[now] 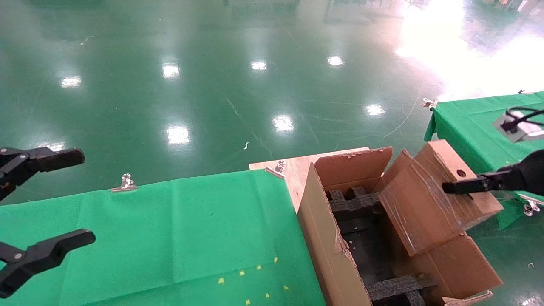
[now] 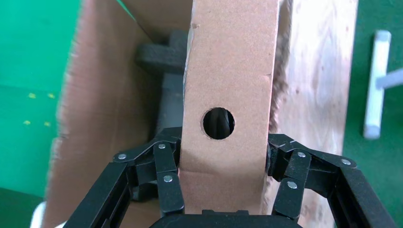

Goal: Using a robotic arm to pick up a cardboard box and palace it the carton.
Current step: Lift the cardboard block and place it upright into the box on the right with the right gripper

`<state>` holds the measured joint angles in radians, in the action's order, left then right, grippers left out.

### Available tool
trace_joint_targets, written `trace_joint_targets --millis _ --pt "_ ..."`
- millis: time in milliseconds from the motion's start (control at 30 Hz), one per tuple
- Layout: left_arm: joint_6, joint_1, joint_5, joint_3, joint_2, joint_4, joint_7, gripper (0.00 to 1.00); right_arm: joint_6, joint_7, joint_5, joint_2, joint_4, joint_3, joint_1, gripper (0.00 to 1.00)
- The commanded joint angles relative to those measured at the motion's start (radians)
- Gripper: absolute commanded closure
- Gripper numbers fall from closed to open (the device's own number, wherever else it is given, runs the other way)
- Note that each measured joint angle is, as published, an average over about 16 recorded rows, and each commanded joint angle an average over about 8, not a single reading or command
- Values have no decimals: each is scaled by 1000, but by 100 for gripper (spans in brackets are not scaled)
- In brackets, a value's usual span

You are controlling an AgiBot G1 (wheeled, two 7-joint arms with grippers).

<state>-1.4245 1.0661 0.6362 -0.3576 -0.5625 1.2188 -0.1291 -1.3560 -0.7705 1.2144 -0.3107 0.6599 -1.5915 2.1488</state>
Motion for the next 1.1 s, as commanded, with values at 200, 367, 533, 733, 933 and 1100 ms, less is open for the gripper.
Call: trace_joint_targets --millis 200,367,533,733,933,1100 --pt "0 0 0 0 0 0 0 0 85 -75 24 15 81 -26 -52 100" --pt "0 0 0 0 0 0 0 0 152 -115 19 32 153 -40 -96 100" --pt "0 0 0 0 0 0 0 0 228 -137 15 39 206 -53 -140 100" --pt "0 0 0 0 0 0 0 0 309 -160 20 37 238 -69 -184 100" --pt "0 0 0 0 0 0 0 0 354 -188 13 26 245 -85 -225 100" --pt "0 0 0 0 0 0 0 0 387 -197 -4 9 240 -96 -263 100"
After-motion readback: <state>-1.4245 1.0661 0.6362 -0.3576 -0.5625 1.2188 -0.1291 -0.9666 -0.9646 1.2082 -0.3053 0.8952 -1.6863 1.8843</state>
